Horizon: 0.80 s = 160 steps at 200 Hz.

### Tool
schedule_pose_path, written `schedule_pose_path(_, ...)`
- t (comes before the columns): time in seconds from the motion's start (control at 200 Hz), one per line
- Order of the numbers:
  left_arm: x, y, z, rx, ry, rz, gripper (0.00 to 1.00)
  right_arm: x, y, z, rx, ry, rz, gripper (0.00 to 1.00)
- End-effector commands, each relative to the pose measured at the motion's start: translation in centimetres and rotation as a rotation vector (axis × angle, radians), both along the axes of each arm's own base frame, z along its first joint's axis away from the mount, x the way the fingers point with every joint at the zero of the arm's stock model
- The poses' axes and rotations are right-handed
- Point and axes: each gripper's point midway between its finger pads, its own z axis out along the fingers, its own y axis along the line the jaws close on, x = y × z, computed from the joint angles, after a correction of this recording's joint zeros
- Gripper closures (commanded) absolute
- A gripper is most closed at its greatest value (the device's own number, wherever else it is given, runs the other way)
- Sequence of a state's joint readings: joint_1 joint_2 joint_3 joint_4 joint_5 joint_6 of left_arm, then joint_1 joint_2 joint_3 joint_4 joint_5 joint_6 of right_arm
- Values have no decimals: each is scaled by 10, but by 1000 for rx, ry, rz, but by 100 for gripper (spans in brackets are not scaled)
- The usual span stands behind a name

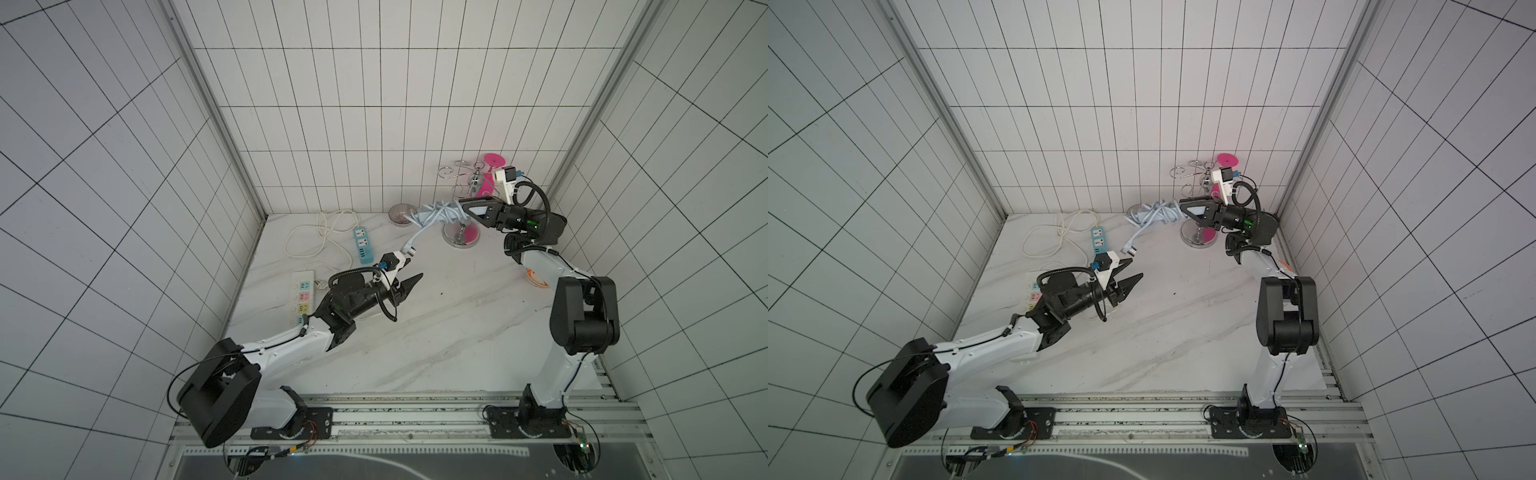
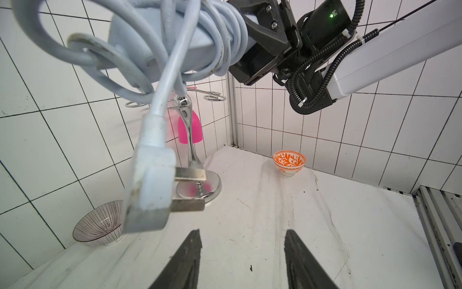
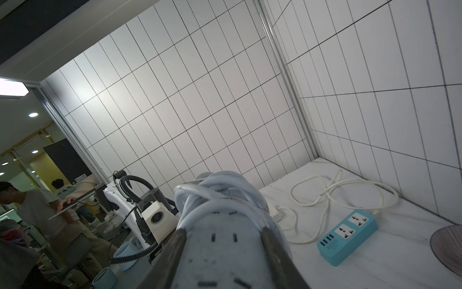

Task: Wrap the cord around the power strip
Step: Place the power strip at the center of the board.

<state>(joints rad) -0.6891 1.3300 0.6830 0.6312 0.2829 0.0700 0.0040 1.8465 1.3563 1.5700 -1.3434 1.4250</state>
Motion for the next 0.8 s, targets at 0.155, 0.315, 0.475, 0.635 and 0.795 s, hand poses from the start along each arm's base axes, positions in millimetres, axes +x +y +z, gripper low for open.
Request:
schedule_pose_path(0.155,14,28,0,-35,28,106,47,-1,-20,16,-77,-190,-163,100)
schedule_pose_path(0.315,19,58,21,-106,12,200,47,20,-34,-26,-308,-194,-320,100)
schedule_pose_path(0.475,25,87,42,-162,-14,296,47,25,-36,-42,-455,-223,-390,100)
schedule_pose_path(0.635,29,105,50,-181,-25,367,46,28,-36,-58,-603,-260,-460,100)
schedule_pose_path(0.795,33,107,48,-182,-10,380,46,25,-34,-79,-749,-314,-530,100)
